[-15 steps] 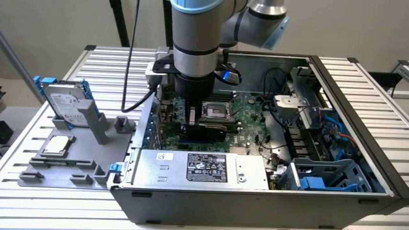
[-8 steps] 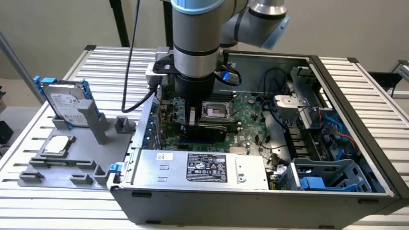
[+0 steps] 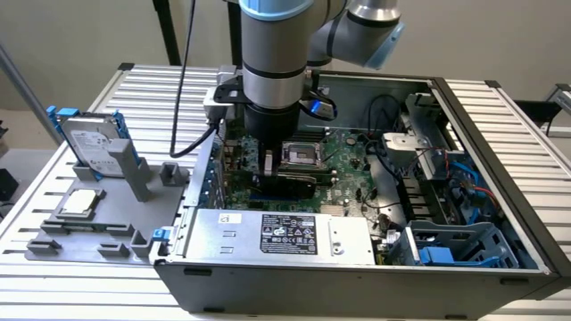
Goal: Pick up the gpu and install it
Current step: 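Insert the gpu into the slot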
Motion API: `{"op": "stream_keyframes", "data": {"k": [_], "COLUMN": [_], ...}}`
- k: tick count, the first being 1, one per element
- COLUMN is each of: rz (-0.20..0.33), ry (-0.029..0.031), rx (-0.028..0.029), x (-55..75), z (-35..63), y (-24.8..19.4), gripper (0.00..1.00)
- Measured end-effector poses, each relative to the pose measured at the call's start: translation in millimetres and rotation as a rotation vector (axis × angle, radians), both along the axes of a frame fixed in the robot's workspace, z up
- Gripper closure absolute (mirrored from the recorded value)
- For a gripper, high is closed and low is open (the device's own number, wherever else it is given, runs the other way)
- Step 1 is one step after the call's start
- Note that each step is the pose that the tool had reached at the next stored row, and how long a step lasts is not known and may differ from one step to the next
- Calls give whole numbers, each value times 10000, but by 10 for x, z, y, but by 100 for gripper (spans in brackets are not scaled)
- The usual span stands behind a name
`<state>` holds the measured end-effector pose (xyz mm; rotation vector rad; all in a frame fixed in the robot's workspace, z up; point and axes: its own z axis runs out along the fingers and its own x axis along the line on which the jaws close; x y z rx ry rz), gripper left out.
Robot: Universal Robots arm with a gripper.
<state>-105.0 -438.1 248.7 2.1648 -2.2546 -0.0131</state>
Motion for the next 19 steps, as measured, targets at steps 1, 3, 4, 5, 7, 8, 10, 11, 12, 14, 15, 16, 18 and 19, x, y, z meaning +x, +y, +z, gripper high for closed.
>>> {"op": "stream_keyframes", "data": {"k": [1,3,4,5,7,8,10,11,12,14,15,16,18,19], "rz": [1,0,0,1,2,2,1,1,1,0,0,1,2,3], "ry": [15,21,26,33,54,63,92,117,136,162,172,184,202,204], "rx": [4,-1,-3,-4,-3,0,9,21,43,94,117,136,151,153], "x": [0,0,1,2,5,6,9,12,16,25,30,34,41,43], "z": [0,1,1,1,1,0,0,2,2,3,3,2,3,3], "y": [0,0,-1,-1,-2,-4,-9,-11,-14,-23,-28,-35,-44,-44], "gripper": [73,73,73,73,73,73,73,73,73,73,73,73,73,73]}}
